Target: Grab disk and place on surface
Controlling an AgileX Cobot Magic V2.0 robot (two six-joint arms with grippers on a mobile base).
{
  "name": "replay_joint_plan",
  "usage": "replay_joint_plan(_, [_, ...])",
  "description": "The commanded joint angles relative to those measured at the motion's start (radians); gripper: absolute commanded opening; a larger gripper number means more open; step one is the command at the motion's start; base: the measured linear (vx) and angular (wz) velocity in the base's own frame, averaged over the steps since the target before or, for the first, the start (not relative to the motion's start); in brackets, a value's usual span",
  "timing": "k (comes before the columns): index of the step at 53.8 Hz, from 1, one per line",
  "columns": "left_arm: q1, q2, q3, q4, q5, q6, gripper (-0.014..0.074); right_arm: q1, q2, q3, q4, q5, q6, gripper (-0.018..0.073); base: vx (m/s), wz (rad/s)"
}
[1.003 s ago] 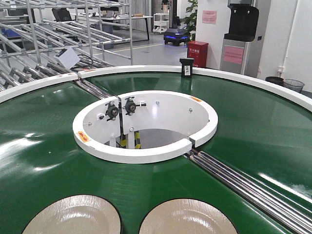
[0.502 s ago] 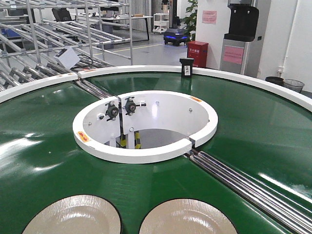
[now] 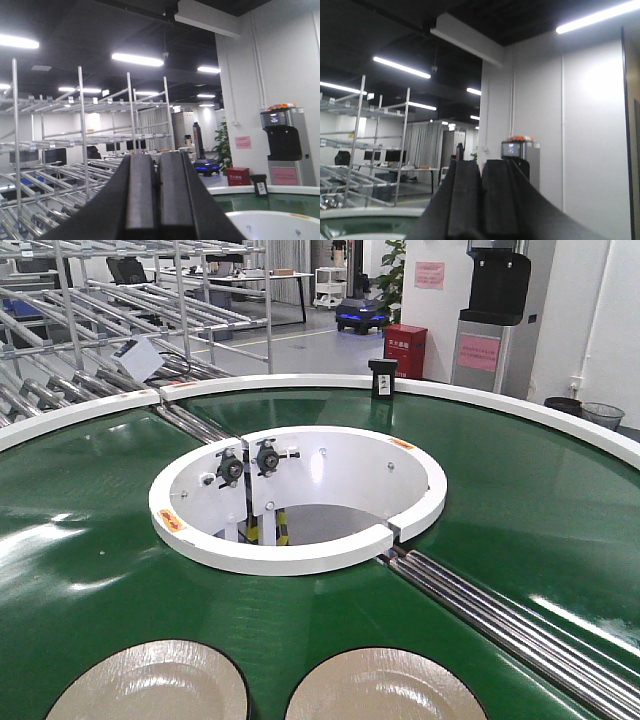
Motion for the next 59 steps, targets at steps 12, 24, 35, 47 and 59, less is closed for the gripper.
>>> replay_joint_plan(12, [-0.008,0.53,-0.381,0.0,0.117,0.003,0.0001,-0.002,0.535,-0.365,0.046,0.045,0.035,-0.0009,0.0,0.0])
replay_joint_plan(24, [-0.008,0.672,-0.387,-0.001,0.12,0.003,0.0016,-0.002,0.708,-0.372,0.119,0.069,0.069,-0.0004,0.0,0.0])
replay_joint_plan(35, [-0.008,0.699,-0.387,-0.053,0.124,0.003,0.0131,-0.002,0.738,-0.372,0.117,0.072,0.063,0.011,0.0,0.0])
replay_joint_plan(47, [-0.008,0.699,-0.387,-0.079,0.126,0.003,0.0426,-0.002,0.738,-0.372,0.119,0.068,0.058,0.0489,0.0,0.0])
replay_joint_plan(59, [-0.008,0.7,-0.387,-0.096,0.121,-0.01,0.0579,0.003,0.739,-0.372,0.141,0.031,0.083,0.0729,0.0,0.0])
